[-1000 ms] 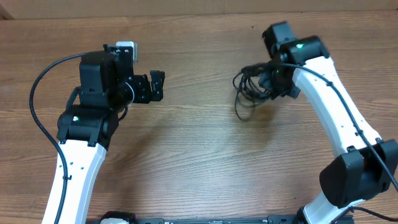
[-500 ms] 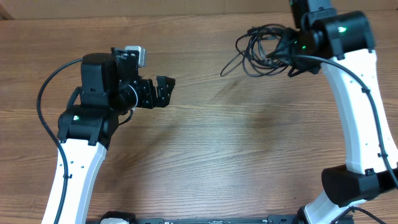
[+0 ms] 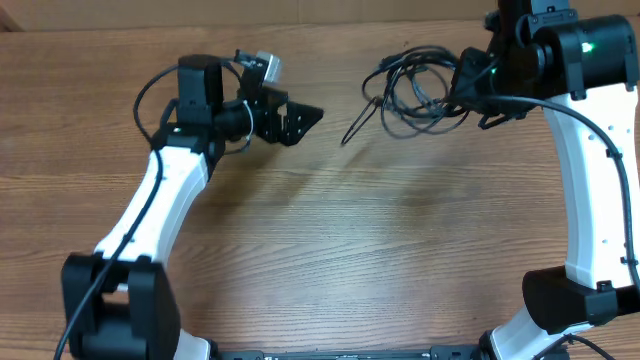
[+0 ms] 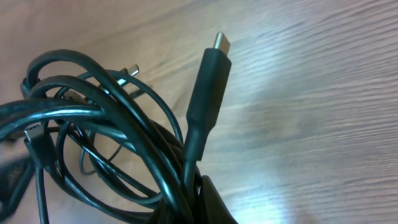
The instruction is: Untangle cables
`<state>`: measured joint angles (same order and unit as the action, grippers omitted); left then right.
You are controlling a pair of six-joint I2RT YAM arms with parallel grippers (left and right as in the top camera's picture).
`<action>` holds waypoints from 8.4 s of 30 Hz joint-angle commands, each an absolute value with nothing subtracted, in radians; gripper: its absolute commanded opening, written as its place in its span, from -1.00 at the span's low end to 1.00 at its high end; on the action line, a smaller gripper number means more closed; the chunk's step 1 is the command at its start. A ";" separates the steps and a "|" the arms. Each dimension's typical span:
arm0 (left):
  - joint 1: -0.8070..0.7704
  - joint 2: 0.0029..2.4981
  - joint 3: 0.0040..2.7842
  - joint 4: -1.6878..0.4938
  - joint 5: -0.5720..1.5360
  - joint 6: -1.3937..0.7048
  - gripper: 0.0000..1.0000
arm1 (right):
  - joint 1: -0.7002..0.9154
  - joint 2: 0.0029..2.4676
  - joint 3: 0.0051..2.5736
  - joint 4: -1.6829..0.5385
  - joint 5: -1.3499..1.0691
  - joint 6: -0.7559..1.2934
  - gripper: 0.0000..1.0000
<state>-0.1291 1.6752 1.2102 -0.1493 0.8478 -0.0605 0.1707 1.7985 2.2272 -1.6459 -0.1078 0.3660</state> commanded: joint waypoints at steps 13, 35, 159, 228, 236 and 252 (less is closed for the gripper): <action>-0.151 1.691 1.213 0.128 1.228 -0.020 0.99 | 0.184 1.760 2.259 -1.671 -0.258 0.306 -0.92; -0.215 1.691 1.213 0.125 1.089 0.030 -0.92 | 0.208 1.760 2.259 -1.663 -0.286 0.306 -0.92; 0.242 1.319 1.263 -0.082 1.034 -0.291 -0.92 | 0.292 1.919 1.417 -0.846 -0.095 0.032 -0.92; 0.249 1.299 1.263 -0.333 0.499 -0.206 -0.92 | -0.355 1.880 2.117 -1.382 0.136 0.206 -0.92; 0.249 1.299 1.263 -0.333 0.499 -0.206 -0.92 | -0.355 1.882 2.094 -1.366 0.136 0.205 -0.92; 0.249 1.299 1.264 -0.333 0.499 -0.206 -0.91 | -0.355 1.882 2.094 -1.364 0.125 0.206 0.00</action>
